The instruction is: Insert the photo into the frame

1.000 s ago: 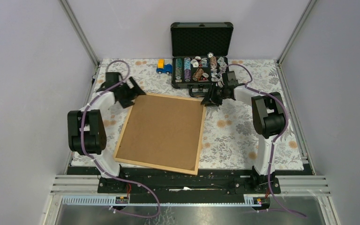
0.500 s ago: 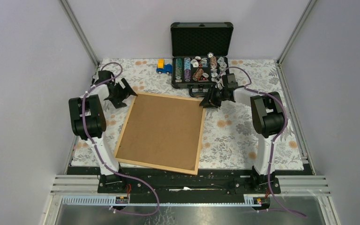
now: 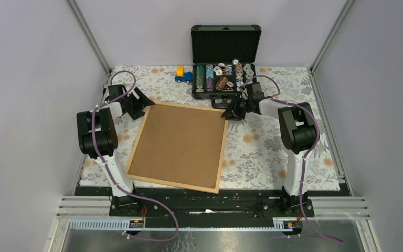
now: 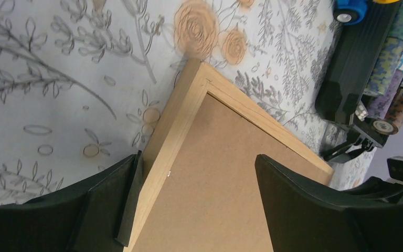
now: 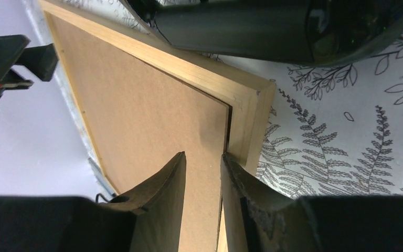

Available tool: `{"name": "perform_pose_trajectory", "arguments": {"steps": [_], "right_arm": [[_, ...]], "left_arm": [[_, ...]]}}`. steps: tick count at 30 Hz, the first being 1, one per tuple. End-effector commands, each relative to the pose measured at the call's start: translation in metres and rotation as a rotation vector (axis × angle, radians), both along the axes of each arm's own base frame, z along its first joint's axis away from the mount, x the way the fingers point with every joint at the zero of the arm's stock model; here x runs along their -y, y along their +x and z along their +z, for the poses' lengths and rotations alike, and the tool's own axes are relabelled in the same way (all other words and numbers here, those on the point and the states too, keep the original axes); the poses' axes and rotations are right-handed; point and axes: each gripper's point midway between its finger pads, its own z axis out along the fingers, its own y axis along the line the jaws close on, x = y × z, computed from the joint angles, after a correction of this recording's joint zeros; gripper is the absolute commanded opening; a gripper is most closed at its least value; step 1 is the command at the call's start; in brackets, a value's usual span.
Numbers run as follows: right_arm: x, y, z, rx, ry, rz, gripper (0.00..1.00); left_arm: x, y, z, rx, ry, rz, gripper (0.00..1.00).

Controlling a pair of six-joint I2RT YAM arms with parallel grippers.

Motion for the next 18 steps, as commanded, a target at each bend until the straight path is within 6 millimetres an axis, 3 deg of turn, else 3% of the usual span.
{"name": "perform_pose_trajectory", "arguments": {"steps": [1, 5, 10, 15, 18], "right_arm": [[-0.076, -0.031, -0.021, 0.005, -0.117, 0.128, 0.35], [-0.078, -0.055, -0.063, -0.050, -0.327, 0.124, 0.26], [-0.086, -0.070, -0.080, -0.026, -0.502, 0.189, 0.25], [-0.063, -0.075, -0.103, -0.055, -0.772, 0.245, 0.26], [-0.047, -0.092, -0.122, -0.132, -0.905, 0.300, 0.27]], "left_arm": [[0.103, -0.055, -0.026, -0.202, -0.241, -0.187, 0.83], [0.114, -0.054, -0.027, -0.199, -0.258, -0.214, 0.82], [0.124, -0.064, -0.032, -0.211, -0.306, -0.237, 0.81], [0.139, -0.073, -0.027, -0.202, -0.337, -0.277, 0.79], [0.139, -0.074, -0.022, -0.186, -0.328, -0.283, 0.79]]}}
